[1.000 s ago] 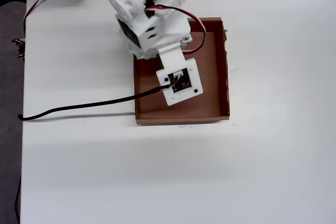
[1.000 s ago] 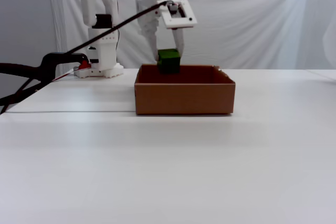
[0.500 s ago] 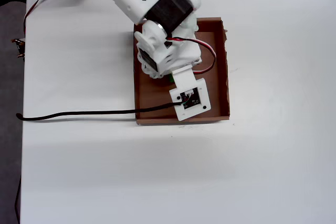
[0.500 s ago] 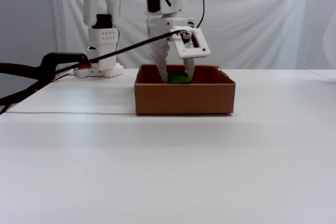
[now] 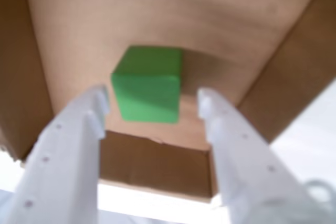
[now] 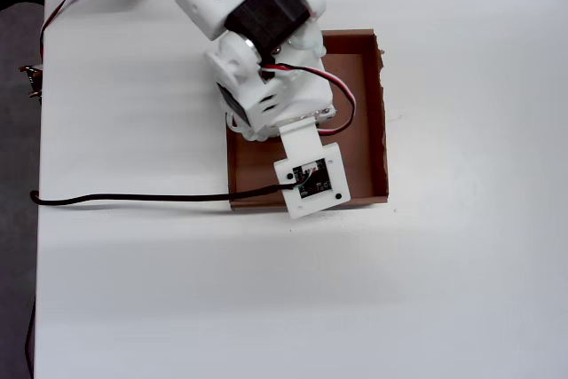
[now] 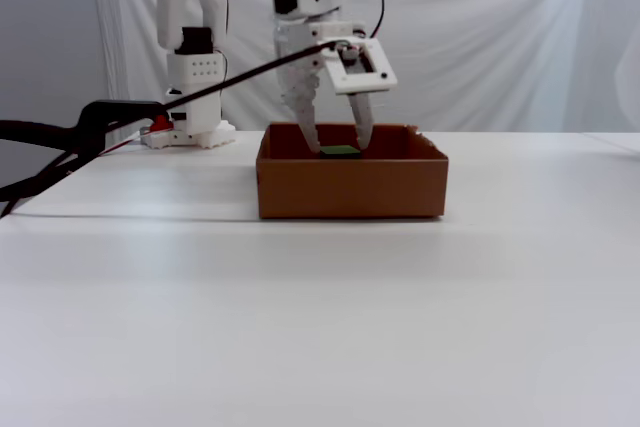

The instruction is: Grasp a green cube and put it in a box.

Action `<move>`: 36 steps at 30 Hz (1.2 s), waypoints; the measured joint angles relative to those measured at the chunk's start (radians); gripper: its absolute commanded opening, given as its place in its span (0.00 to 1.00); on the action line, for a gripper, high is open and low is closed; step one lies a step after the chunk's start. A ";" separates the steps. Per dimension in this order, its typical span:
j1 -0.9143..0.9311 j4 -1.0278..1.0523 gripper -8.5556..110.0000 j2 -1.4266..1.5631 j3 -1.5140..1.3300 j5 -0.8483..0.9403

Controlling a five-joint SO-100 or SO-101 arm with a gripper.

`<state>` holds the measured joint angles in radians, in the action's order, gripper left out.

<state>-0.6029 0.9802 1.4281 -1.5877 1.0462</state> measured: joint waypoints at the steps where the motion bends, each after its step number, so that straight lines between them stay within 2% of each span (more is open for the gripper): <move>1: 0.012 0.015 0.26 0.025 0.000 0.000; 6: 0.114 0.172 0.26 0.221 -0.014 -0.008; 10: 0.295 0.241 0.26 0.413 -0.100 -0.063; 15: 0.537 0.256 0.26 0.615 -0.331 -0.101; 19: 0.663 0.227 0.26 0.788 -0.581 -0.101; 24: 0.729 0.210 0.26 1.032 -0.851 -0.115; 36: 0.775 0.201 0.26 1.516 -1.270 -0.146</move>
<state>0.1718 1.1812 2.9437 -2.8578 0.9004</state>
